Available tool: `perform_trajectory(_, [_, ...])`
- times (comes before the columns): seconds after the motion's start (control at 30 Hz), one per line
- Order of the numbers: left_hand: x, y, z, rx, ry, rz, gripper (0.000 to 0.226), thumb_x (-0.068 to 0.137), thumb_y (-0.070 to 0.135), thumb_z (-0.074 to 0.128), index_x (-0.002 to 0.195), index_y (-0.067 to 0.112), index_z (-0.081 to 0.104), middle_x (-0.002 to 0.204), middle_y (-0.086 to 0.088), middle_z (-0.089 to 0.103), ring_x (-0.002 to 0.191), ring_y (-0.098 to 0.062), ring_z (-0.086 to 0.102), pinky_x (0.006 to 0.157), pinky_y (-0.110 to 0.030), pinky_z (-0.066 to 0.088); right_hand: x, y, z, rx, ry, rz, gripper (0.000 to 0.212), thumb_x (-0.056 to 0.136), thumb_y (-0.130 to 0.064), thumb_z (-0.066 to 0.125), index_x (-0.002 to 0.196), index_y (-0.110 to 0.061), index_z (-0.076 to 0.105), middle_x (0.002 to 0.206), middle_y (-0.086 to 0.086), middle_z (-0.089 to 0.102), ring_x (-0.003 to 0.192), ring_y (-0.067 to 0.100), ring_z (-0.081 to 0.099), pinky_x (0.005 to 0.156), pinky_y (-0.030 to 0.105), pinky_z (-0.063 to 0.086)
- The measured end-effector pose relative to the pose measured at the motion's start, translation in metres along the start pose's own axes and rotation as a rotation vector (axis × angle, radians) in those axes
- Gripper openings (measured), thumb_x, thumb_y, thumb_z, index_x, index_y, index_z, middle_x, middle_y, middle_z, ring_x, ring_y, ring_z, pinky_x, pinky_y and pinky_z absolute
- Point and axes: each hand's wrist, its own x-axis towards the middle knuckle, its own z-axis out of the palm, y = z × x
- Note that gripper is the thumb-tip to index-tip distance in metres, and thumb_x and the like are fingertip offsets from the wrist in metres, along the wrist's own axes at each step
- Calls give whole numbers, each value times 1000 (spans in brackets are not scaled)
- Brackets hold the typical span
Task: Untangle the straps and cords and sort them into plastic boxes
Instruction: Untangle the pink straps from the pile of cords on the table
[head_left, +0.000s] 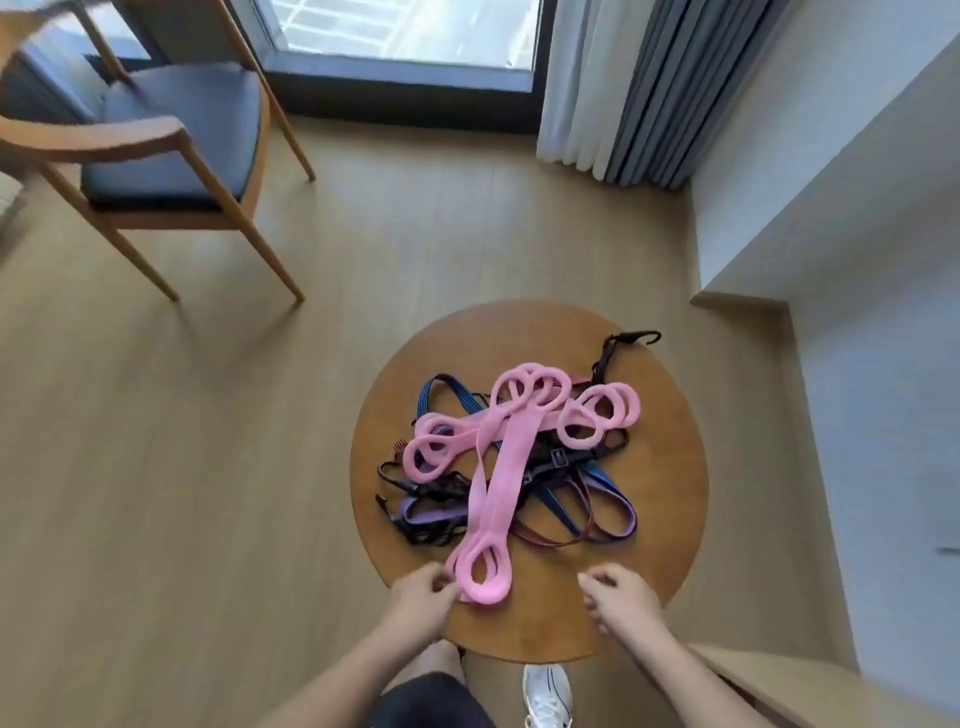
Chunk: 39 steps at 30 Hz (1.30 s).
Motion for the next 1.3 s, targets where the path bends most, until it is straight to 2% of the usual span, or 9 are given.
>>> perform_trajectory(0.13, [58,42,-25,80,-37,132,10,97,38,61,101,32,68,102,14,69,89,1,59,67,-14,41,44,-72,33,-13,19,-93,21,89,-38,66,99,-20,71,96,2,74,93,25,69,89,46,57])
perform_trajectory(0.33, [90,78,-49,91,-87,230,20,100,33,58,114,25,69,106,10,68,94,-8,64,81,-30,55,75,-104,79,-210,141,-75,13,85,-29,67,80,-19,63,80,-3,66,76,18,60,57,30,42])
perform_trajectory(0.5, [82,99,-58,73,-175,263,29,100,24,61,128,23,65,120,5,67,110,-15,63,98,-39,55,50,-103,71,7,204,-186,18,85,-21,72,72,-24,60,75,-10,64,74,12,59,59,23,40])
perform_trajectory(0.63, [61,113,-64,214,-292,508,74,85,4,68,151,29,45,149,4,52,136,-16,47,112,-38,45,14,-106,36,176,119,-334,17,86,-12,73,76,-20,61,72,-5,65,68,10,58,64,29,51])
perform_trajectory(0.83, [39,140,-53,252,-188,751,114,70,34,91,161,39,24,167,13,27,151,-6,23,116,-30,29,-27,-123,-21,276,46,-487,13,85,-7,74,81,-13,64,71,-11,63,66,4,56,63,18,46])
perform_trajectory(1.0, [25,168,-44,86,-162,785,89,64,40,83,147,36,50,149,16,52,141,-1,43,111,-26,41,-53,-135,-57,341,-87,-595,10,85,-4,75,85,-5,65,76,4,63,70,14,57,66,34,50])
perform_trajectory(1.1, [6,181,-43,37,-133,727,56,65,44,78,119,48,64,120,26,68,118,5,60,93,-14,49,-65,-138,-78,386,-170,-639,11,85,1,74,85,1,63,75,10,62,66,16,58,62,29,52])
perform_trajectory(1.23, [-20,191,-35,-117,-107,632,35,76,35,83,110,31,75,103,10,77,103,-11,72,89,-37,59,-72,-141,-113,499,-235,-684,9,85,2,73,87,-4,66,75,6,68,68,18,65,63,27,55])
perform_trajectory(1.3, [-19,192,-40,-189,-146,588,27,81,27,79,108,28,76,101,4,77,101,-14,73,90,-36,59,-63,-142,-120,595,-252,-631,9,87,-2,73,94,-5,68,82,10,72,73,20,67,64,28,56])
